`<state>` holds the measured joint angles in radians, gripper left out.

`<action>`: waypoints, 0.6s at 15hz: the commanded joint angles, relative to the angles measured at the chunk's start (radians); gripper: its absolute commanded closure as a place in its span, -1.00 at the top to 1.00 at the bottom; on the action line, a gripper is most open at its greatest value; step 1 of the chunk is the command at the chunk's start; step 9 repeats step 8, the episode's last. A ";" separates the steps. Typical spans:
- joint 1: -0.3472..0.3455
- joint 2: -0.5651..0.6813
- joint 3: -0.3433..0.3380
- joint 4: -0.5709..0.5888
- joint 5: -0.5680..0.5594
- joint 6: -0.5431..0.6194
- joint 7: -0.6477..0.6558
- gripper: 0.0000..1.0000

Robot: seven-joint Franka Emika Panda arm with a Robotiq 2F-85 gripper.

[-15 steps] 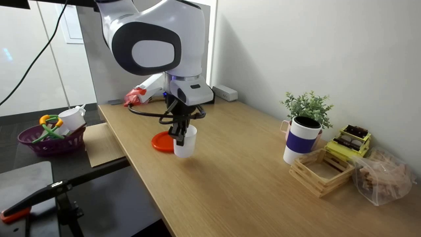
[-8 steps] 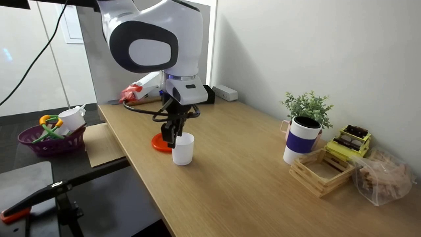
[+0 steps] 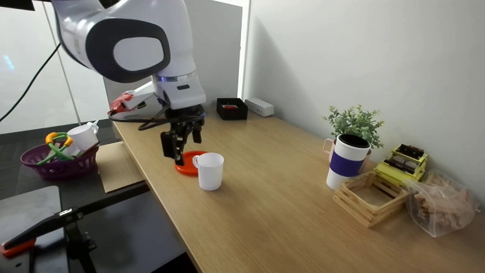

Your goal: Take the cup from the plate and put it on the table

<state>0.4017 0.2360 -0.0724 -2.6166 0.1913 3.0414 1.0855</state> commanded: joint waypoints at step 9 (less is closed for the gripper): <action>0.174 -0.037 -0.168 -0.071 -0.121 0.049 0.178 1.00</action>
